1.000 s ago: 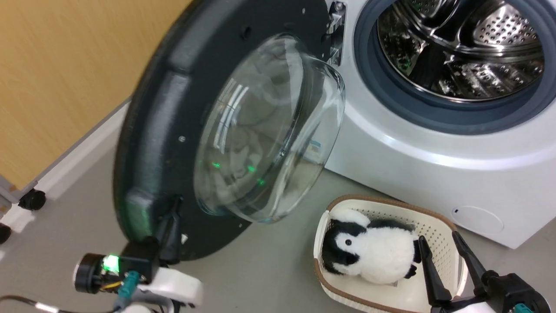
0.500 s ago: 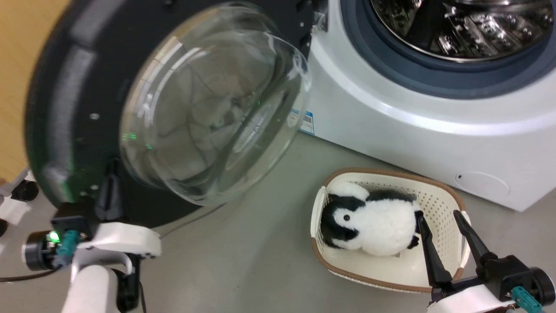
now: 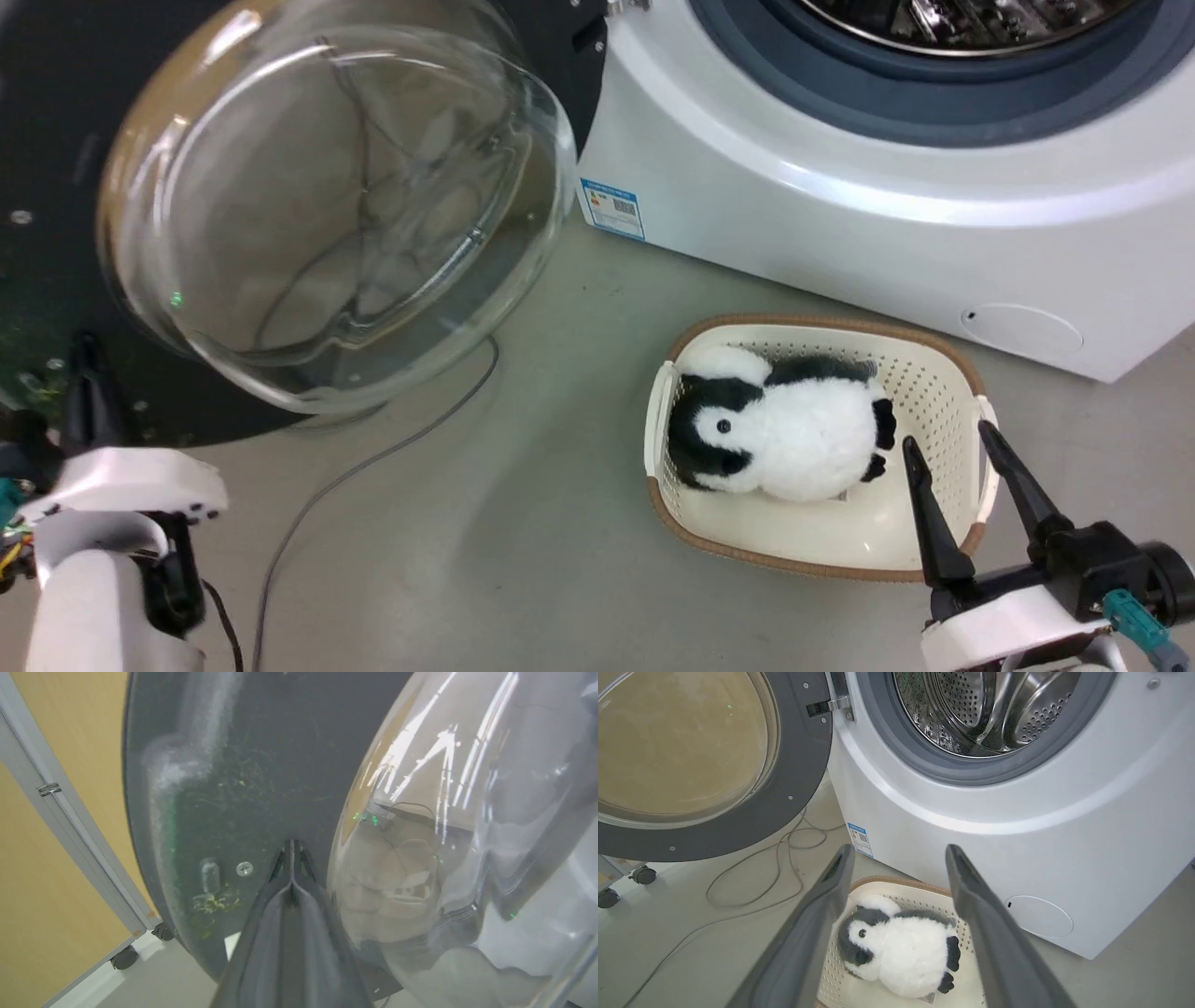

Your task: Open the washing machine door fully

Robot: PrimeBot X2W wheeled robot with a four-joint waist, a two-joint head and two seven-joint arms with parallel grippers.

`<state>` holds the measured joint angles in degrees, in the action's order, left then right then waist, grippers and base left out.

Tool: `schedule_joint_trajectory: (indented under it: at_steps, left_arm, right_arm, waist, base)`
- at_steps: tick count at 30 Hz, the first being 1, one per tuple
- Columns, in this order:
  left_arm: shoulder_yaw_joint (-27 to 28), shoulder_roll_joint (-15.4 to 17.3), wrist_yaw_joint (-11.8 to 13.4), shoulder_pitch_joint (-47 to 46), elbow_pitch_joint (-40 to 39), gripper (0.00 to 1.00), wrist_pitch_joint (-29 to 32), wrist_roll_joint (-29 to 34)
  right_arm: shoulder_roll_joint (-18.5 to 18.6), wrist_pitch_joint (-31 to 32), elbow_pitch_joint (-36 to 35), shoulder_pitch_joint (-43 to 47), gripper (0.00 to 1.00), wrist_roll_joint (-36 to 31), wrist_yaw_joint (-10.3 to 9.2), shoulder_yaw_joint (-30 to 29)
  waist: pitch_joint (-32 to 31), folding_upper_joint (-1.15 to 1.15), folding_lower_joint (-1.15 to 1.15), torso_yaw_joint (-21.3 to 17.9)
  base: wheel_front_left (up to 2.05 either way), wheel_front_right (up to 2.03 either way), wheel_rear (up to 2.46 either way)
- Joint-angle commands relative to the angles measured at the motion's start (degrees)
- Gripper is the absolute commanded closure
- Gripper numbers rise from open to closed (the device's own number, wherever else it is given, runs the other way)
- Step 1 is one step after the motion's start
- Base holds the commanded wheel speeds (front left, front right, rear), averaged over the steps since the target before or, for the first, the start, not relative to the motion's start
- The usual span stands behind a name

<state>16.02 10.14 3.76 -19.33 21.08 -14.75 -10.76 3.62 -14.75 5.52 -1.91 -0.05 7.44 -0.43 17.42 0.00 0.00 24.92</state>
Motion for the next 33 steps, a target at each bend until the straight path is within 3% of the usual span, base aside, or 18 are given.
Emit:
schedule_joint_trajectory:
  at_steps: [1, 21, 33]
  left_arm:
    - [0.50, 0.25, -0.24, -1.28, 0.34, 1.00, -0.25, -0.01]
    - [11.84, 1.54, -1.57, -8.16, 7.85, 1.00, -0.25, 2.73]
    - [11.85, -0.22, -3.16, -6.43, 6.94, 1.00, -0.25, 6.56]
  right_arm:
    - [0.43, -0.25, -0.21, -0.97, 0.00, -0.33, 0.05, 0.04]
    - [1.80, -0.25, -0.25, -2.52, 0.00, -0.57, 0.05, 0.09]
    - [0.79, -0.25, 0.74, -2.17, 0.00, -0.32, 0.05, -0.04]
  waist:
    - [0.55, 0.00, 0.00, -0.39]
    - [3.86, 0.00, 0.00, -3.36]
    - [0.64, 0.00, 0.00, -4.65]
  base:
    - [0.00, 0.00, 0.00]
    - [0.00, 0.00, 0.00]
    - [0.00, 0.00, 0.00]
